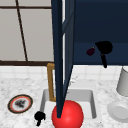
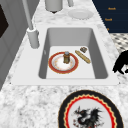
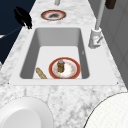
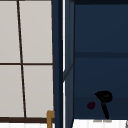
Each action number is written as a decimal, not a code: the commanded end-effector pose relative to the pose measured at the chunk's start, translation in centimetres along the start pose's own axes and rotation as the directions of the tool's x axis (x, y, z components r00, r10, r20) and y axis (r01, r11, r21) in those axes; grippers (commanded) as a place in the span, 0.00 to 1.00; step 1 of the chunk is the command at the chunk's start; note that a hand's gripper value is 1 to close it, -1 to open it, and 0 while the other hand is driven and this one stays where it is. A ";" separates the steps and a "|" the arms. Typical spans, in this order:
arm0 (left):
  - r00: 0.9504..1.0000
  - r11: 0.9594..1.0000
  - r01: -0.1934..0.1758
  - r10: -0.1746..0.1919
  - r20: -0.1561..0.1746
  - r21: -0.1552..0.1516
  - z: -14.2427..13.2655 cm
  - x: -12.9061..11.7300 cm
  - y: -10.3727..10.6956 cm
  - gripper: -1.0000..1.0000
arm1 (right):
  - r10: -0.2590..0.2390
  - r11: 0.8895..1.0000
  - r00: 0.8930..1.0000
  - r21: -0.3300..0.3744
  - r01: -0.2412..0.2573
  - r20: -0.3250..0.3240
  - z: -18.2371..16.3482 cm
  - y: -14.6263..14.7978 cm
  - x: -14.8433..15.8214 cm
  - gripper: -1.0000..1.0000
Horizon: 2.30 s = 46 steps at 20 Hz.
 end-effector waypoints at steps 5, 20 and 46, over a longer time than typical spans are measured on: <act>1.000 1.000 0.000 0.000 0.000 0.000 0.0 0.0 0.0 0.50 | -0.003 1.000 1.000 0.023 0.002 0.019 -6.3 -0.3 0.1 0.00; 1.000 1.000 0.000 0.000 0.000 0.000 0.0 0.0 0.0 0.50 | -0.002 0.999 0.969 0.049 -0.010 0.249 -12.5 1.6 -0.3 0.00; 1.000 1.000 0.000 0.000 0.000 0.000 0.0 0.0 0.0 0.50 | -0.098 0.933 0.891 0.353 -0.073 0.443 -20.4 1.1 -2.6 0.00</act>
